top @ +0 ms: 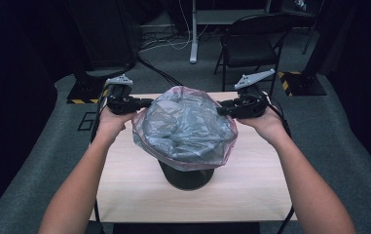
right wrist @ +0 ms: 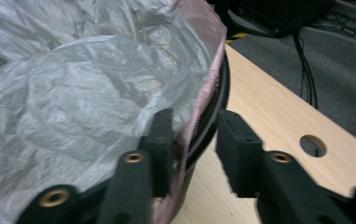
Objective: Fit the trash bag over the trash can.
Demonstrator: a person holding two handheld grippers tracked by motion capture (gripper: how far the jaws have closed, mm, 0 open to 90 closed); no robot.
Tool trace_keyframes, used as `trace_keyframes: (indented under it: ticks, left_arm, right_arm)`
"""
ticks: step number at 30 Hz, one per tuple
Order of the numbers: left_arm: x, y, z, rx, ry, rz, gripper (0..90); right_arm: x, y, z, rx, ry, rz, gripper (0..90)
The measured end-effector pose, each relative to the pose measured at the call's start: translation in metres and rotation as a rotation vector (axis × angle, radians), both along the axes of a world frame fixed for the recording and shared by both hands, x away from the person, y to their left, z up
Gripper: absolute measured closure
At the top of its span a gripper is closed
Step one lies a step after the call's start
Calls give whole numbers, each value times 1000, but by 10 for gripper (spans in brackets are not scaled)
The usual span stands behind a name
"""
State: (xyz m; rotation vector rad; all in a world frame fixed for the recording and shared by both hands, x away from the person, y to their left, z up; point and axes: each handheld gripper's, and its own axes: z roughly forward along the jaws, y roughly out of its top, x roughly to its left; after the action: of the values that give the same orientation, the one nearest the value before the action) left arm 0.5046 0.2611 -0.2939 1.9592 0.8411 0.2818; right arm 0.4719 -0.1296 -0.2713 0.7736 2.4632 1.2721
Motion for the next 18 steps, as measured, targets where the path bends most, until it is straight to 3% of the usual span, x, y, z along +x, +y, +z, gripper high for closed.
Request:
trace_keyframes:
  ticks: [4,6,9,13,18]
  left_arm:
    - [0,1,0,-4,-5,1,896]
    - [0,1,0,-10,-4,2,896]
    - [2,1,0,-10,-1,8,896]
    - [5,-1,-4,-4,8,9,897]
    - [8,-7,-12,15,29,1,897]
  right_arm:
    - [-5,0,5,-13,-54,2,799]
    - [-5,-2,6,-1,-60,15,864]
    - [-2,-3,7,2,-63,8,887]
    - [9,-9,2,36,-51,-61,891]
    - [24,-11,-17,41,-3,-115,896]
